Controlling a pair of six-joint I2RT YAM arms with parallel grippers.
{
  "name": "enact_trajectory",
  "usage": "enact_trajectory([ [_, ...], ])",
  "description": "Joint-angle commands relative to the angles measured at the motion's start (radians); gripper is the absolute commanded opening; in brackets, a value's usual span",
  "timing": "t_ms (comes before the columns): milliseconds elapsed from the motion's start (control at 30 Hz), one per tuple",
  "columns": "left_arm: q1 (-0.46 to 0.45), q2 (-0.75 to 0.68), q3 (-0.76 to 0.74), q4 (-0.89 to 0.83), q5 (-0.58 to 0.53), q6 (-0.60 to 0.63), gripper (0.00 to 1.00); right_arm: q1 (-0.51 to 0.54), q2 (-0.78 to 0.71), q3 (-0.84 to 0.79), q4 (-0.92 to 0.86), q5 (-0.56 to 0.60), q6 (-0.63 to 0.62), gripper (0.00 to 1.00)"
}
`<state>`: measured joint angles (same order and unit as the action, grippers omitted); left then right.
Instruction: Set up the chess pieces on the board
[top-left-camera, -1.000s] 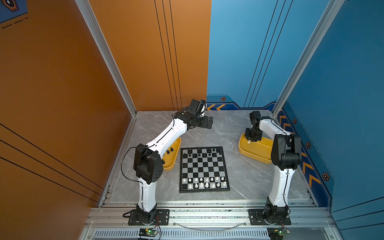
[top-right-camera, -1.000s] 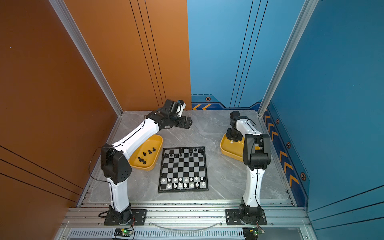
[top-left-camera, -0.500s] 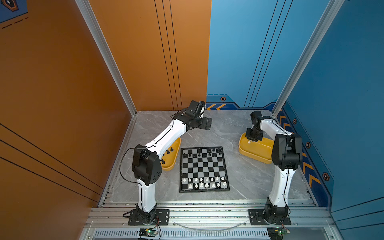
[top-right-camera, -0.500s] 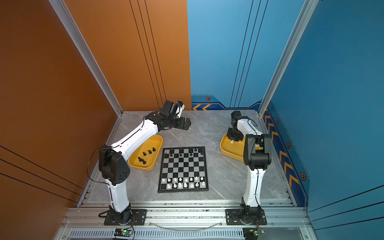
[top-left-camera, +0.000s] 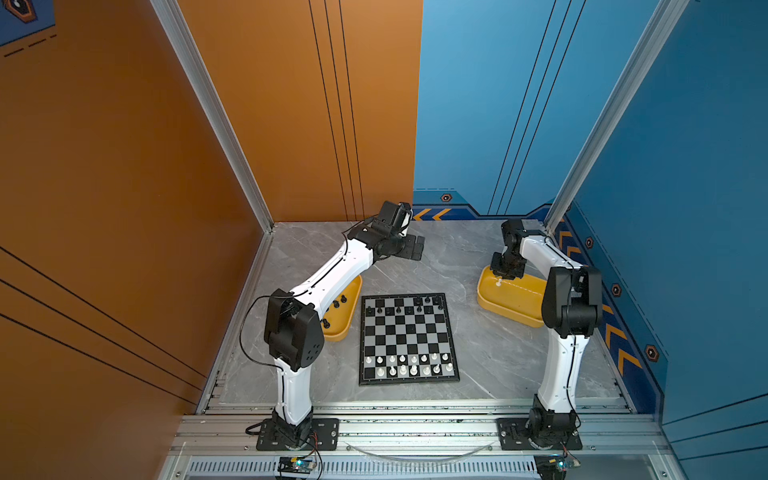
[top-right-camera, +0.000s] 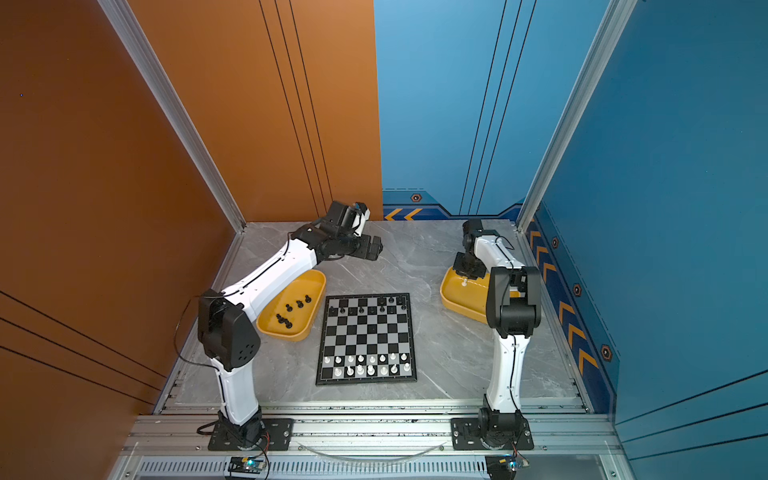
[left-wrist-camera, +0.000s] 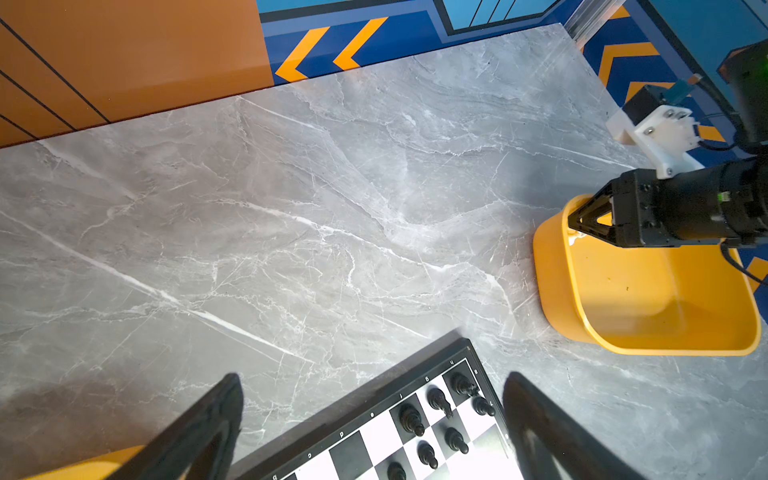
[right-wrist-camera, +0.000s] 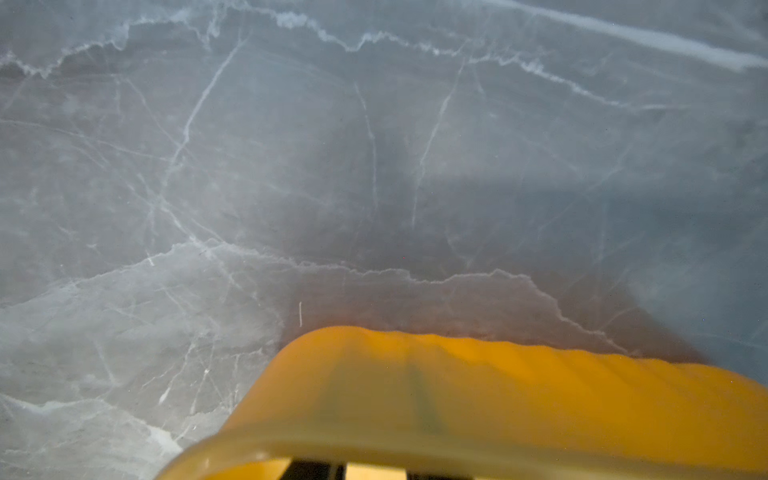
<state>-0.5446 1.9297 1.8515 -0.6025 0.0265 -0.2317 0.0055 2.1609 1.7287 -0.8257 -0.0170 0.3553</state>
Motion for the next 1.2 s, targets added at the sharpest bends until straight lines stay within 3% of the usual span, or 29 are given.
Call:
enact_trajectory([
  [0,-0.003,-0.034,-0.005,-0.013,-0.018,0.017,0.98,-0.006,0.021,0.035,-0.013,-0.008,0.001,0.29],
  [667,0.017,-0.025,0.011,-0.025,-0.013,0.028,0.98,-0.006,0.056,0.055,-0.008,0.002,0.005,0.3],
  [967,0.018,-0.014,0.015,-0.025,-0.011,0.023,0.98,-0.006,0.072,0.062,-0.02,0.011,-0.002,0.2],
  [1167,0.021,-0.023,0.005,-0.024,-0.022,0.021,0.98,-0.006,0.082,0.121,-0.051,0.016,-0.01,0.07],
])
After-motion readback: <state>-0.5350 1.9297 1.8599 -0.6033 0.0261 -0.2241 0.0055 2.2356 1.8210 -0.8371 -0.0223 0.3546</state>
